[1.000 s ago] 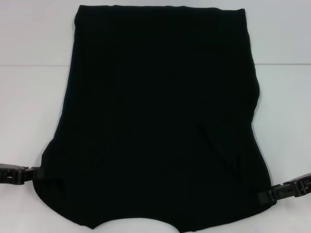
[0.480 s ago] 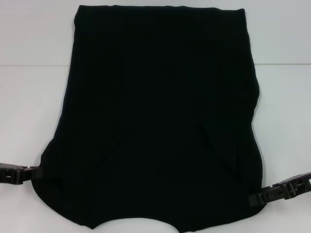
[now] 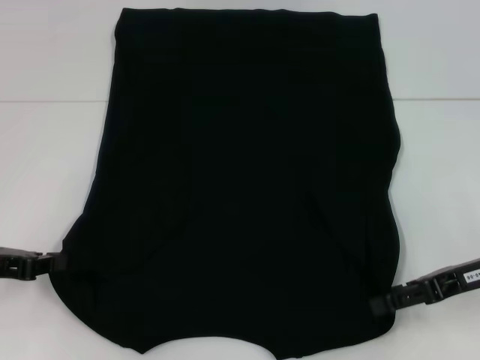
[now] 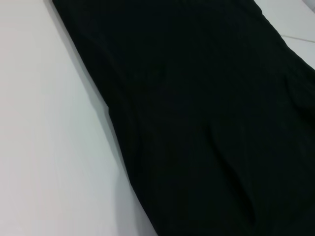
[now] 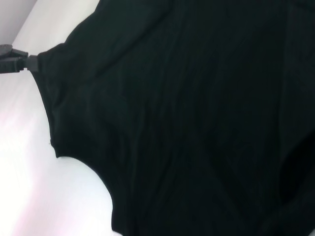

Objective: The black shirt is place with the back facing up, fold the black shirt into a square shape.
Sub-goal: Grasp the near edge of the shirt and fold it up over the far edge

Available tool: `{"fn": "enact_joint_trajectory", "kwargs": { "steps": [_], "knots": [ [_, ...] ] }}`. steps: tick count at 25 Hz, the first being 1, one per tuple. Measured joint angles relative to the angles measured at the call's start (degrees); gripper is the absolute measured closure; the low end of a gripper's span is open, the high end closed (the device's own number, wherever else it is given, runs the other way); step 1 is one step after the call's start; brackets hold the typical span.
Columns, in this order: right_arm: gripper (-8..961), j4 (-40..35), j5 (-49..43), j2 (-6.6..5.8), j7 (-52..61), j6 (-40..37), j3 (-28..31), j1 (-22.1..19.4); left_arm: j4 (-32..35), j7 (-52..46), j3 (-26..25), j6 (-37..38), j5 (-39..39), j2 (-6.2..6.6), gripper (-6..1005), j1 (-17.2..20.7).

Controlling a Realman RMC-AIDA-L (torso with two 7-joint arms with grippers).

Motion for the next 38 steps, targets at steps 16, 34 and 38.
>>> {"fn": "enact_joint_trajectory", "kwargs": {
  "steps": [16, 34, 38],
  "knots": [
    [493, 0.2, -0.1, 0.14, 4.8, 2.9, -0.4, 1.2, 0.0, 0.8, -0.1, -0.2, 0.0, 0.18, 962, -0.1],
    [877, -0.1, 0.7, -0.73, -0.5, 2.3, 5.9, -4.2, 0.0, -5.9, -5.6, 2.3, -3.2, 0.43, 961, 0.4],
    [877, 0.1, 0.8, -1.72, -4.8, 0.3, 11.0, -7.2, -0.1, -6.7, -11.6, 6.4, -3.4, 0.65, 961, 2.1]
  ]
}}
